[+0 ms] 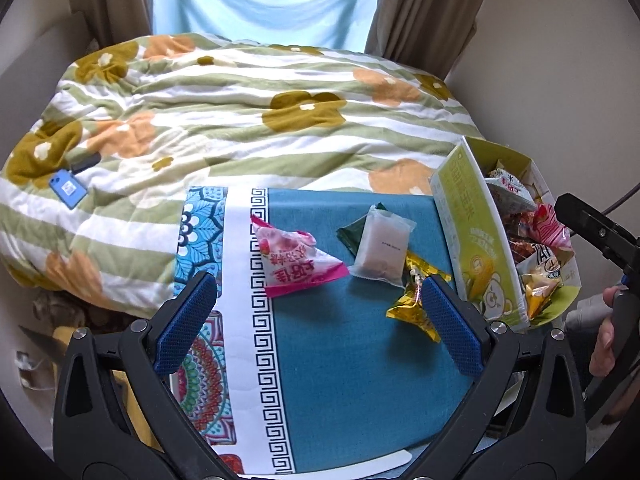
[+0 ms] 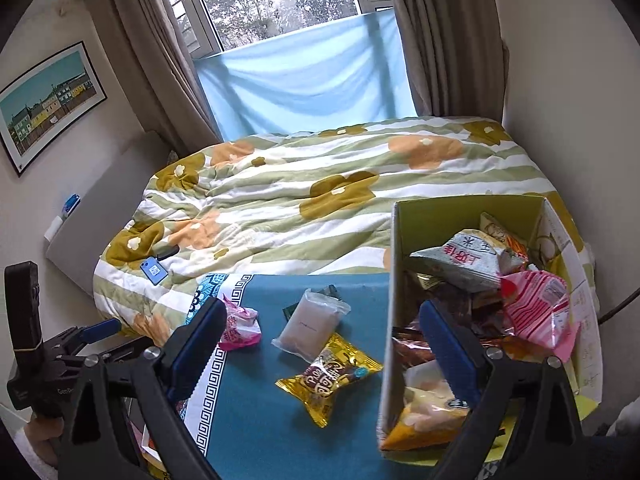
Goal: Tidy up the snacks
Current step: 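Grasp the pink strawberry bag with the left tool while the right tool grasps the white pastry packet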
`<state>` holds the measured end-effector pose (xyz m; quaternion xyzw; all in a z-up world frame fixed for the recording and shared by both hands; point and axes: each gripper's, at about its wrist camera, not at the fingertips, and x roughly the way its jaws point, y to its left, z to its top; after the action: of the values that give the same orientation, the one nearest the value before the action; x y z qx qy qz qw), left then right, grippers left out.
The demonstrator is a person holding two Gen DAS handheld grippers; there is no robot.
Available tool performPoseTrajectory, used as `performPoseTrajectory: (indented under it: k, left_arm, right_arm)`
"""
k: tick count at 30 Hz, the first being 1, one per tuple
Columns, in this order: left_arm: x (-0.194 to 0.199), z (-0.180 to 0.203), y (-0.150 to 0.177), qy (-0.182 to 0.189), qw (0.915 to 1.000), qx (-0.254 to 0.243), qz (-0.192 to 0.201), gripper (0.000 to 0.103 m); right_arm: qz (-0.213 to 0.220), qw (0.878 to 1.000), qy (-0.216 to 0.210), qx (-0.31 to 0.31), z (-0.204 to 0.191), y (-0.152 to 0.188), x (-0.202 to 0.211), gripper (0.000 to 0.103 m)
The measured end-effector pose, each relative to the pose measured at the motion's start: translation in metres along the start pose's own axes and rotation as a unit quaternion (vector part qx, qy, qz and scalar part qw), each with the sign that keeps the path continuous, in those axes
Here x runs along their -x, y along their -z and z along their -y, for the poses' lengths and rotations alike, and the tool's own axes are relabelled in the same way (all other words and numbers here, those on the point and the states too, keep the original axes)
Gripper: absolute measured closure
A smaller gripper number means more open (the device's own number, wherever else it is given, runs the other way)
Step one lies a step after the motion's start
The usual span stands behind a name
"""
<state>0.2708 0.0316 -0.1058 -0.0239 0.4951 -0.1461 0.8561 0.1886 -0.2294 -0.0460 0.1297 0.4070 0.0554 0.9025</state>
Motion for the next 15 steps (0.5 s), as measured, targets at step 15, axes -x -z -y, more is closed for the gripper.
performPoseTrajectory:
  k: [15]
  left_arm:
    - [-0.156,-0.056,-0.013,0.061,0.9927,0.009,-0.104,0.002]
  right_arm:
    - [-0.032,0.995,0.038,-0.084,-0.046,0.025,-0.105,0.007]
